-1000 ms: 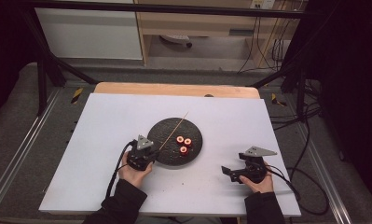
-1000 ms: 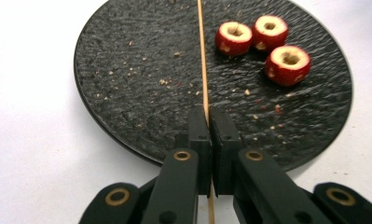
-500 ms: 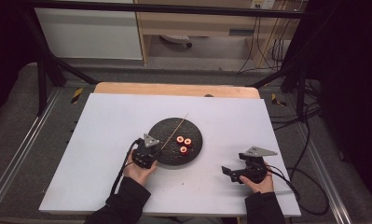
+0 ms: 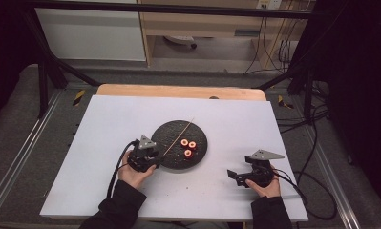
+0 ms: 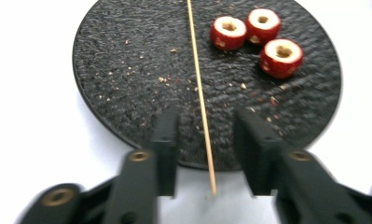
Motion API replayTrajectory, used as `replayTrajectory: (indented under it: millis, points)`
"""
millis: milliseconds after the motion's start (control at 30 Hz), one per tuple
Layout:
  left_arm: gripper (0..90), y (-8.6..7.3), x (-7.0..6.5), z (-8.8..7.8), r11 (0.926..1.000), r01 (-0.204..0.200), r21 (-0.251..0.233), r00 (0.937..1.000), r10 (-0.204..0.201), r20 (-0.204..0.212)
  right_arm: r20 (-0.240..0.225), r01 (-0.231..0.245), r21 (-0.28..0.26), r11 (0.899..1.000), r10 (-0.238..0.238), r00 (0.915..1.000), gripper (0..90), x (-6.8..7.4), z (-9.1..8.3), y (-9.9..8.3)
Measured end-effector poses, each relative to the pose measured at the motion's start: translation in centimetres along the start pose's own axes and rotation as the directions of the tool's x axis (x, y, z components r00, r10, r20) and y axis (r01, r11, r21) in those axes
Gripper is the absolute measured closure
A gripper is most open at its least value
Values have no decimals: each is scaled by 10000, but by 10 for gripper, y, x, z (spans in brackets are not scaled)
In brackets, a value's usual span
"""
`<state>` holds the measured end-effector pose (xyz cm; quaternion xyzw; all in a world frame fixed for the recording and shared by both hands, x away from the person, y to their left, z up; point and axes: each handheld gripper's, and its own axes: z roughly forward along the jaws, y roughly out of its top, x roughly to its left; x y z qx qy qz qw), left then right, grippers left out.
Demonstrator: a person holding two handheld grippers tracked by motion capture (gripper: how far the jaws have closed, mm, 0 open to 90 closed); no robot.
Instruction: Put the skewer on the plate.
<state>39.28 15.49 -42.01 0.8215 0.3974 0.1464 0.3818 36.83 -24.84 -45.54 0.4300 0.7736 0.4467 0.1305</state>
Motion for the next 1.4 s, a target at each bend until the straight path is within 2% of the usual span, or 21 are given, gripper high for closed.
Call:
replayTrajectory:
  millis: [100, 200, 300, 433, 633, 800, 1067, 1167, 1400]
  points:
    - [461, -1, 6, -10, 9997, -220, -98, 9993, 223, 308, 11, -20, -4, 10000, 20, 10000, 6, 0, 0, 0]
    - [374, -2, 11, -21, 9990, -428, -133, 9981, 433, 428, 2, -46, 0, 10000, 46, 10000, 6, 0, 0, 0]
    - [277, -5, 18, -31, 9989, -476, -46, 9976, 477, 510, 8, -48, -6, 10000, 48, 10000, 5, 0, 0, 0]
    - [220, -14, 27, -43, 9980, -630, -38, 9974, 631, 361, -1, -63, 3, 10000, 63, 10000, 6, 0, -1, 0]
    - [134, -36, 40, -59, 9974, -707, -97, 9973, 709, 197, 3, -58, 18, 10000, 58, 10000, 5, 0, -1, 0]
    - [64, -59, 49, -67, 9987, -427, -272, 9991, 427, 18, -7, 8, 81, 10000, -8, 10000, 5, 0, 0, 0]
    - [33, -95, 66, -71, 9975, 200, -679, 9996, -212, -166, -85, 25, 258, 9997, -23, 10000, 5, 2, 1, -1]
    - [33, -101, 70, -73, 9976, 13, -688, 9991, -42, -419, -116, 120, 343, 9993, -116, 9999, 5, 2, 2, -2]
    - [35, -104, 70, -71, 9979, -2, -652, 9994, -20, -340, -217, 182, 516, 9985, -171, 9996, 5, 3, 3, -4]
